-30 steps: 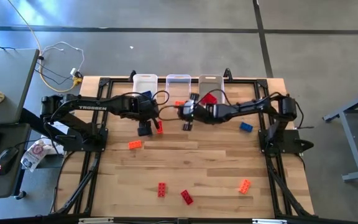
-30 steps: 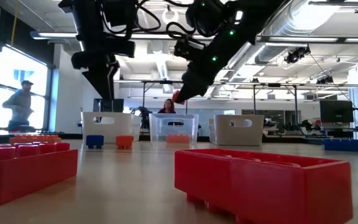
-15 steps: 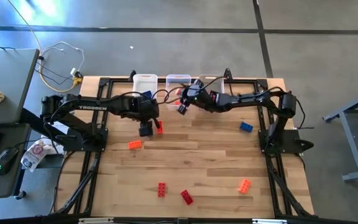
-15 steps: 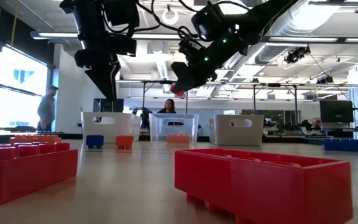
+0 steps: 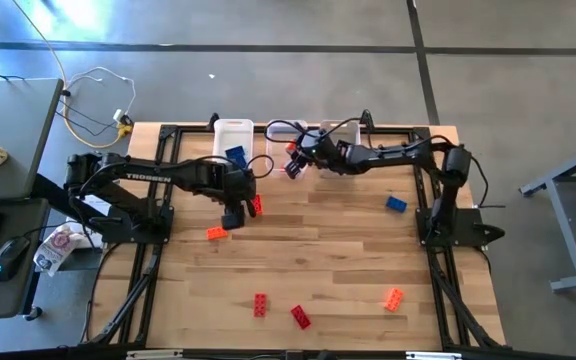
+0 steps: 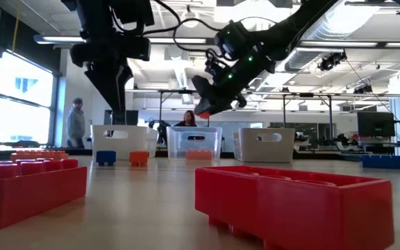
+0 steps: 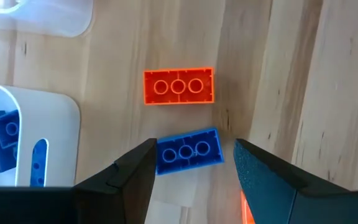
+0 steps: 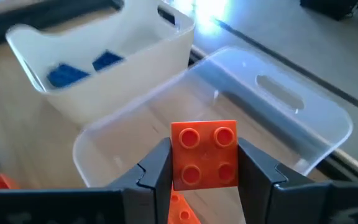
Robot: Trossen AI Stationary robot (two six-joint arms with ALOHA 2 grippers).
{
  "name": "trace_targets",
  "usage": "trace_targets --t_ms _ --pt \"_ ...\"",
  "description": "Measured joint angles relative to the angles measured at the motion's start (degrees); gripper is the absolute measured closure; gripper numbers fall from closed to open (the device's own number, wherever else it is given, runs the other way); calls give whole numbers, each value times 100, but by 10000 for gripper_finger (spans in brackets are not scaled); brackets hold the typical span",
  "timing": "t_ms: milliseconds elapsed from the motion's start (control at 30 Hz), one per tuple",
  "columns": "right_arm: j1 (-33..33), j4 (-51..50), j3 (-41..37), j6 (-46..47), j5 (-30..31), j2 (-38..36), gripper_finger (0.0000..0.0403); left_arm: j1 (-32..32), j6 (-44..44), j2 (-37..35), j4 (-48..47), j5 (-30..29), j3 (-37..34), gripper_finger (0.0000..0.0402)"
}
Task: Sort & place blocks by color
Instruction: Put the orange game piece into the transparent bin
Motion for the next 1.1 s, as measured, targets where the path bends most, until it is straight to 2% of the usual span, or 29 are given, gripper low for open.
trace_targets --t_ms 267,533,700,1100 --pt "0 -59 0 15 -73 248 288 -15 204 0 -25 -22 0 202" --pt "-93 -403 -2 273 -423 300 288 -5 1175 0 19 -21 0 202" --pt "-160 -472 -2 298 -896 300 288 -5 1845 0 21 -20 0 202" --pt "-164 -518 -2 367 -863 300 278 -7 3838 0 18 0 0 202"
